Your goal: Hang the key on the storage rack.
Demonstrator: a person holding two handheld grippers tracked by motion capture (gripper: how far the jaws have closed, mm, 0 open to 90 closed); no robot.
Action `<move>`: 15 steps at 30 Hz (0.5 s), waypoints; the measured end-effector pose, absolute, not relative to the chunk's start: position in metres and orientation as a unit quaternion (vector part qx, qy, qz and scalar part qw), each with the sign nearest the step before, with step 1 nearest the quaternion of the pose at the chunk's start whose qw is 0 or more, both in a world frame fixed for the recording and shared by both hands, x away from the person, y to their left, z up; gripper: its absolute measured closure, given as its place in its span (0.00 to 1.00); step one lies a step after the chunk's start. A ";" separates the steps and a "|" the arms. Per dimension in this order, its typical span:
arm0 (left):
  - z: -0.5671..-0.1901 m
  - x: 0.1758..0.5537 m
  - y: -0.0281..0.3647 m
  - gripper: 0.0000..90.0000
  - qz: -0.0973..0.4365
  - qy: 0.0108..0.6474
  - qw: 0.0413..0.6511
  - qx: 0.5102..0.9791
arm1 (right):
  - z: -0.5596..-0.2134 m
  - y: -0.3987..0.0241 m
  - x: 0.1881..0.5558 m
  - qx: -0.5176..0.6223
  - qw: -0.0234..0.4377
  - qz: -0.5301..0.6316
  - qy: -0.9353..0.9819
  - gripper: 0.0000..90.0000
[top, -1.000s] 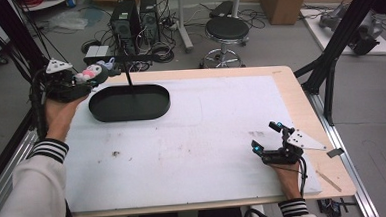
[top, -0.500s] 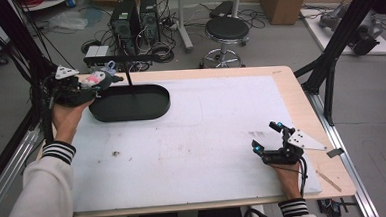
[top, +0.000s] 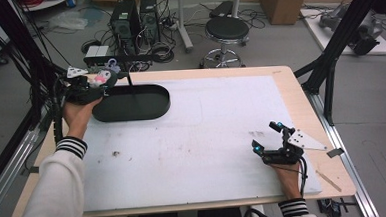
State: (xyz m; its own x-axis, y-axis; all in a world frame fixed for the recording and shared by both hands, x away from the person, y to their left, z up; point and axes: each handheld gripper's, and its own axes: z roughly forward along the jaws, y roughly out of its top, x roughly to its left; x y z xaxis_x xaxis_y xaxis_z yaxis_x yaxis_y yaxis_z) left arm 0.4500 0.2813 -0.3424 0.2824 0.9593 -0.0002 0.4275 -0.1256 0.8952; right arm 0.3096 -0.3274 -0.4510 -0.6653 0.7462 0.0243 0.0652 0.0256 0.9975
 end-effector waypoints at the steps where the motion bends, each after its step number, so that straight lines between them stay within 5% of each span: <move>1: -0.343 0.451 0.282 0.62 0.314 0.508 0.423 0.681 | -0.451 -0.327 0.310 0.307 0.271 0.628 0.662 0.00; 11: -0.348 0.453 0.290 0.56 0.301 0.479 0.463 0.682 | -0.451 -0.327 0.309 0.307 0.273 0.626 0.663 0.00; 13: -0.349 0.452 0.294 0.49 0.267 0.470 0.494 0.681 | -0.451 -0.327 0.309 0.306 0.274 0.626 0.663 0.00; 15: -0.349 0.446 0.294 0.22 0.278 0.451 0.518 0.672 | -0.451 -0.328 0.309 0.309 0.272 0.626 0.662 0.00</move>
State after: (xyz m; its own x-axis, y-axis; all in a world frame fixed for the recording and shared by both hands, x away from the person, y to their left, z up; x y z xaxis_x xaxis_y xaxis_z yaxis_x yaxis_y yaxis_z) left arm 0.4463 0.2937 -0.3492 0.4394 0.8934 -0.0937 0.3188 -0.0577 0.9461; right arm 0.3088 -0.3275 -0.4514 -0.6609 0.7500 0.0267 0.0685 0.0248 0.9973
